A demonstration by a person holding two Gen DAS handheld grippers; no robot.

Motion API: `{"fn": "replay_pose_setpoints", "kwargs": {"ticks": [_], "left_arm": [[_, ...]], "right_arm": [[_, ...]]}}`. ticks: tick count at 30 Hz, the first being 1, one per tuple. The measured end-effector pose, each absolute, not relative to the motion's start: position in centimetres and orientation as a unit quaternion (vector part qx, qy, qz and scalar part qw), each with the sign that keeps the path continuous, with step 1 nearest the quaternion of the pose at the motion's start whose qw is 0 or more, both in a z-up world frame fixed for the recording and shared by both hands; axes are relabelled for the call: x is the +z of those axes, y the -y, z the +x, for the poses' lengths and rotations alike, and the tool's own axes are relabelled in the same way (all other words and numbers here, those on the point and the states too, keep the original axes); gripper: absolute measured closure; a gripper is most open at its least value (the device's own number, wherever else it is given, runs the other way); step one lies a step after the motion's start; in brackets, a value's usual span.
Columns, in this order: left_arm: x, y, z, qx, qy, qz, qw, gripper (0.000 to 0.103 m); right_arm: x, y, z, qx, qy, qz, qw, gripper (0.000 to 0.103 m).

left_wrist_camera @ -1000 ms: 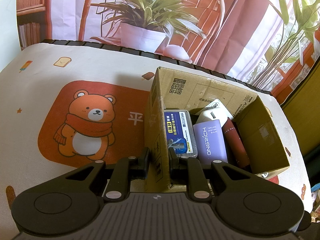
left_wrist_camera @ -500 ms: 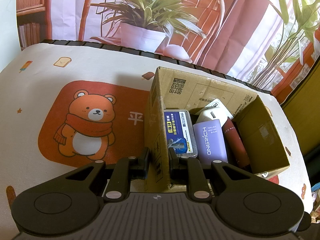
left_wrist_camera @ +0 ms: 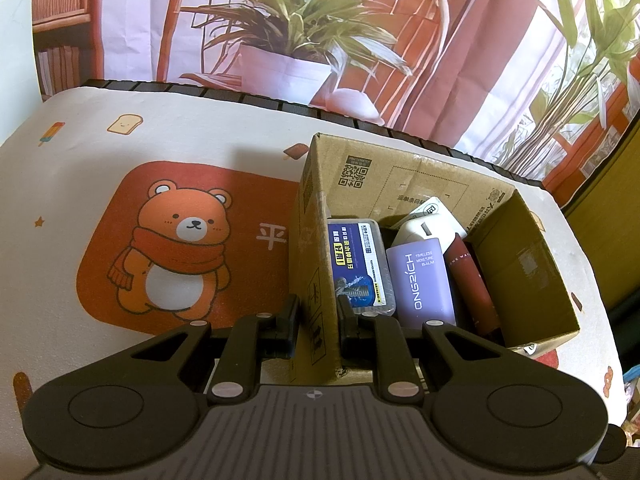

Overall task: Organize rigid objects
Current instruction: 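Lower the open right tool around the red lighter beside the box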

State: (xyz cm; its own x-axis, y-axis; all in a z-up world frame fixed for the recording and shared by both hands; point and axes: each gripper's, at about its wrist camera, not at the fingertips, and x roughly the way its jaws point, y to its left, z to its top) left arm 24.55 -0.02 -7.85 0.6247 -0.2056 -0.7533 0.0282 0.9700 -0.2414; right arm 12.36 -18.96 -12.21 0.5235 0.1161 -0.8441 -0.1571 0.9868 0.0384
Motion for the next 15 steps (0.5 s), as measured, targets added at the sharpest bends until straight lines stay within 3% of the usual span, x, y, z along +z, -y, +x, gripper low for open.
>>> {"fn": "replay_pose_setpoints", "kwargs": {"ticks": [15], "left_arm": [[-8.0,0.0,24.2,-0.064,-0.426,-0.095,0.897,0.083]], "right_arm": [[-11.1,19.4,11.6,0.078,-0.469,-0.009,0.88,0.082]]}}
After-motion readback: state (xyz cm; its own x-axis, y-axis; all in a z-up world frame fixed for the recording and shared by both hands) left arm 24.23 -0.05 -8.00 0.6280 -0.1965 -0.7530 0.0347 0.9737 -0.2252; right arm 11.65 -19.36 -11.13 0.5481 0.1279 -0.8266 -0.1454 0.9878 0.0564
